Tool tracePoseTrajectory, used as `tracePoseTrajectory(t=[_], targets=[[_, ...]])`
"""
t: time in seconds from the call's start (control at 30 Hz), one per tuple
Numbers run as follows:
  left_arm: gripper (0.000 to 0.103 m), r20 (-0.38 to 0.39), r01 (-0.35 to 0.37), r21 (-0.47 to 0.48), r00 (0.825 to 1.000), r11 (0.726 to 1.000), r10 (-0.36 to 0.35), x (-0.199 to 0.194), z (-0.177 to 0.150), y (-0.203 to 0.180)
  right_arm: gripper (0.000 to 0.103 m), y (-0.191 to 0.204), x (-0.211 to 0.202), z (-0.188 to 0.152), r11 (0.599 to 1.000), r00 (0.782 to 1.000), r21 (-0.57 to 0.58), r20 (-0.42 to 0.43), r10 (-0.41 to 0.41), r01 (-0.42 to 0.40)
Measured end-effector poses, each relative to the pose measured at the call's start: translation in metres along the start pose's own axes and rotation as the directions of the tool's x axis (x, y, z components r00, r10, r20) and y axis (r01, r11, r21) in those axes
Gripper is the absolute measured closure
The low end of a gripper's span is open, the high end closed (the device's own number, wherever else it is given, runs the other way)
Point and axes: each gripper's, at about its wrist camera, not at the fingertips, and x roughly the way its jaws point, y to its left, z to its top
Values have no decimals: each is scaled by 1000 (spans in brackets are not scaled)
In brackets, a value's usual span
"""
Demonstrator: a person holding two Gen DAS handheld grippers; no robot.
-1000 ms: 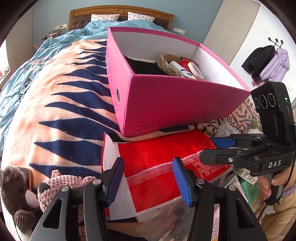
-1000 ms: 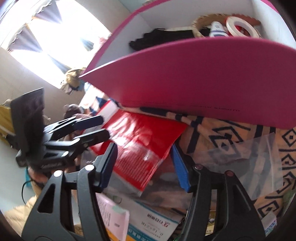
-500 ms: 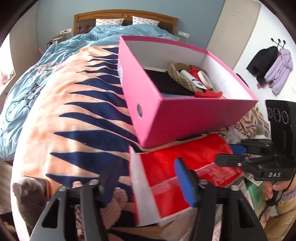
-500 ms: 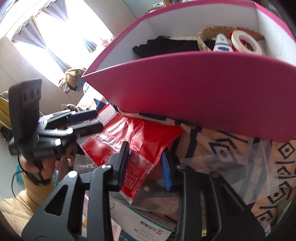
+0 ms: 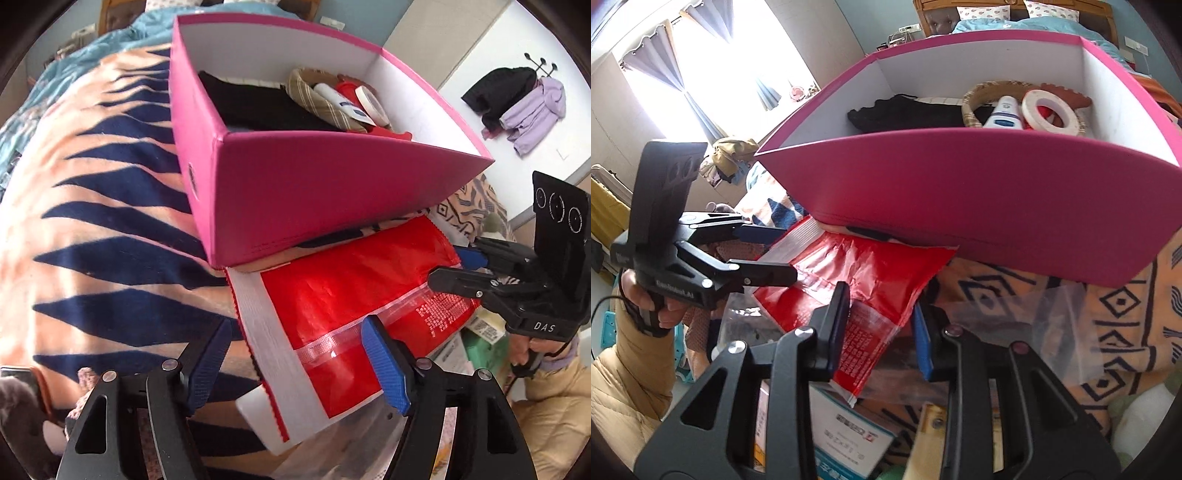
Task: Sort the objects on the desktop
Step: 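Move the left tool to the red packet and close on its white edge, then lift the red packet with the left tool toward the pink box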
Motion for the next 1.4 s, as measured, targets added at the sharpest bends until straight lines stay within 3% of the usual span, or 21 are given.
tracePoseTrajectory(t=[0.2,0.33,0.57,0.8,1.03,1.3,1.4], targets=[[20,-49,18,21,999,1000,-17,8,1,-5,68,-11,-1,-1,1000,1000,16,-7,0,0],[16,-93,118,9,989,993,-116,16,4,-5,67,-20,-1,-5,999,999,43,-25,28,-27],[13,-100,168,40,981,985,-163,30,9,-27,66,-26,0,-7,996,998,68,-27,55,-53],[40,-22,143,45,990,989,-142,18,7,-40,66,-27,-5,-11,996,998,70,-5,63,-62],[50,30,111,41,993,993,-112,10,3,-43,66,-20,-11,-13,997,998,44,18,55,-56],[73,75,96,10,993,995,-96,7,0,-41,67,-15,-23,-18,999,997,18,54,50,-51],[76,96,96,-1,991,995,-95,4,-1,-40,67,-14,-25,-20,999,997,11,60,42,-43]])
